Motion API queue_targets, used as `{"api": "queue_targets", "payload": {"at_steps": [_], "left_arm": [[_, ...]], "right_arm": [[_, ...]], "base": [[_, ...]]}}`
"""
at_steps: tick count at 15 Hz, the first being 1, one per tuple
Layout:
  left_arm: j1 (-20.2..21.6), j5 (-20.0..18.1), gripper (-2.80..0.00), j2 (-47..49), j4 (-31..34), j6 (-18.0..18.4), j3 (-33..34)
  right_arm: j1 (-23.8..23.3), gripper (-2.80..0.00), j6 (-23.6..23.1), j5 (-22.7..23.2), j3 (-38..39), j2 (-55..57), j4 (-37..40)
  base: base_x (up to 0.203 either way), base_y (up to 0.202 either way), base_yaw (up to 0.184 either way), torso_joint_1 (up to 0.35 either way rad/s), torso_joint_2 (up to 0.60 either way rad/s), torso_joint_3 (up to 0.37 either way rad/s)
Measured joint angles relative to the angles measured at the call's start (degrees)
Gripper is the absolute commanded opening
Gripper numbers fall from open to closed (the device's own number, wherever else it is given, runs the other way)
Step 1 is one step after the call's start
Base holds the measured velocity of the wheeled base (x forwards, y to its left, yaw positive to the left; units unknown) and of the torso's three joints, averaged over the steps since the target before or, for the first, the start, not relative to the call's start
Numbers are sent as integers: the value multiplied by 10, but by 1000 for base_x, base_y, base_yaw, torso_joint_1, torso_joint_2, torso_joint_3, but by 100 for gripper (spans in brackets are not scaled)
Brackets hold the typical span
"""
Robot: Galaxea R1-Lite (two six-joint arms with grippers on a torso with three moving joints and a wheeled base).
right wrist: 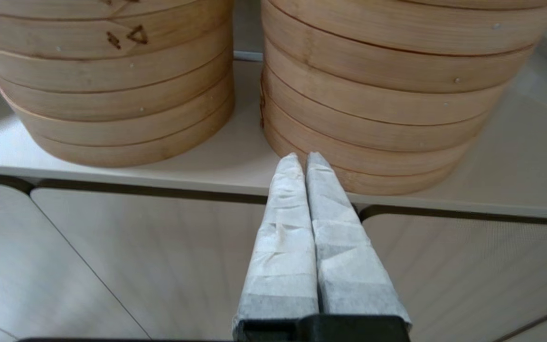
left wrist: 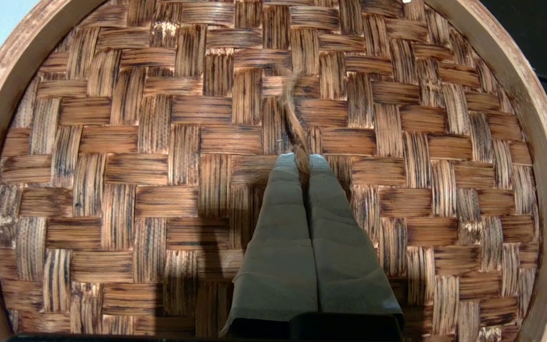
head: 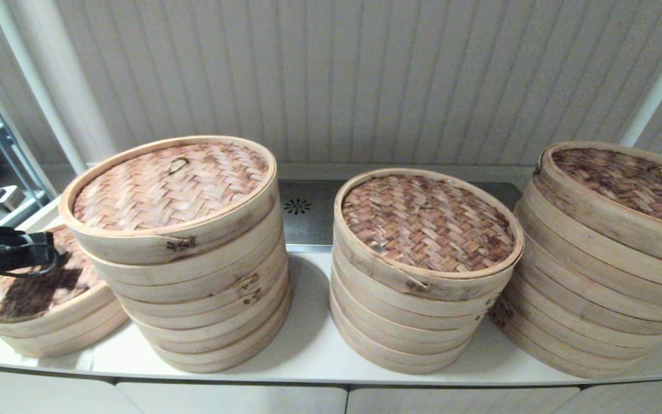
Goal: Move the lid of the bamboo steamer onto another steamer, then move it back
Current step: Pick up the steamer
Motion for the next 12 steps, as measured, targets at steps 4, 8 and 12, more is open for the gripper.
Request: {"api": "queue_targets", "payload": {"at_steps": [4,8,12], "left_arm": [[0,0,-280,3,-1,1,0],[1,0,-280,2,1,-1,-3],[2,2,-280,-11,3,-5,-14]], "right_arm": [[0,-280,0,0,0,0,0],[0,-280,0,0,0,0,0],[0,-280,0,0,0,0,0]], "base": [[0,0,0,0,0,0],[0,0,0,0,0,0],[0,0,0,0,0,0]]}}
